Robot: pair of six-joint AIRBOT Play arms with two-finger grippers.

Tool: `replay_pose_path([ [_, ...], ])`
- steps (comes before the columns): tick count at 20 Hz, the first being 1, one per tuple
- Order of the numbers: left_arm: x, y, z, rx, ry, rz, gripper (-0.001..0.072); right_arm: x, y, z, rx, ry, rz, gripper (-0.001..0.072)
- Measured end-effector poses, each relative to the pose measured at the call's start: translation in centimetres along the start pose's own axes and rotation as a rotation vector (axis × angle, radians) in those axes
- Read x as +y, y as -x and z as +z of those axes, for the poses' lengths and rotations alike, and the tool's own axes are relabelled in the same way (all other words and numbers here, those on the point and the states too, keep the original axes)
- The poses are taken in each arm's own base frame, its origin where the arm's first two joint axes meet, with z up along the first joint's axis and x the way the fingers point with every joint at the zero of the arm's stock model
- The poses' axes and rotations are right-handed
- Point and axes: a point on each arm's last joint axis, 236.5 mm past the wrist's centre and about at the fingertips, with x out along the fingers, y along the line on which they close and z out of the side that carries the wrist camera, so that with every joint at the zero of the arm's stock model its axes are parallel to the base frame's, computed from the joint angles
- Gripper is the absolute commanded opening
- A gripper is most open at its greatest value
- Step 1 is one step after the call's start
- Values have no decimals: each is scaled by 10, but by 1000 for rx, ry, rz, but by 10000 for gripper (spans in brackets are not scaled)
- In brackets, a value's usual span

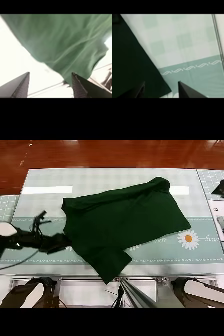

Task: Fold the shirts.

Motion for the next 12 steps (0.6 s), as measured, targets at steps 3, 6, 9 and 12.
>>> replay_pose_path([
  [3, 8, -18, -9, -5, 57, -23, 603, -3, -12, -16, 24, -25, 28, 502],
  [6, 12, -30, -7, -21, 107, -50, 602, -5, -18, -20, 22, -33, 35, 502],
  [9, 8, -44, -7, 3, 128, -85, 600, -6, -21, -19, 13, -34, 36, 501],
  [12, -8, -63, -11, 49, 136, -143, 548, -7, -22, -19, 10, -32, 32, 502],
])
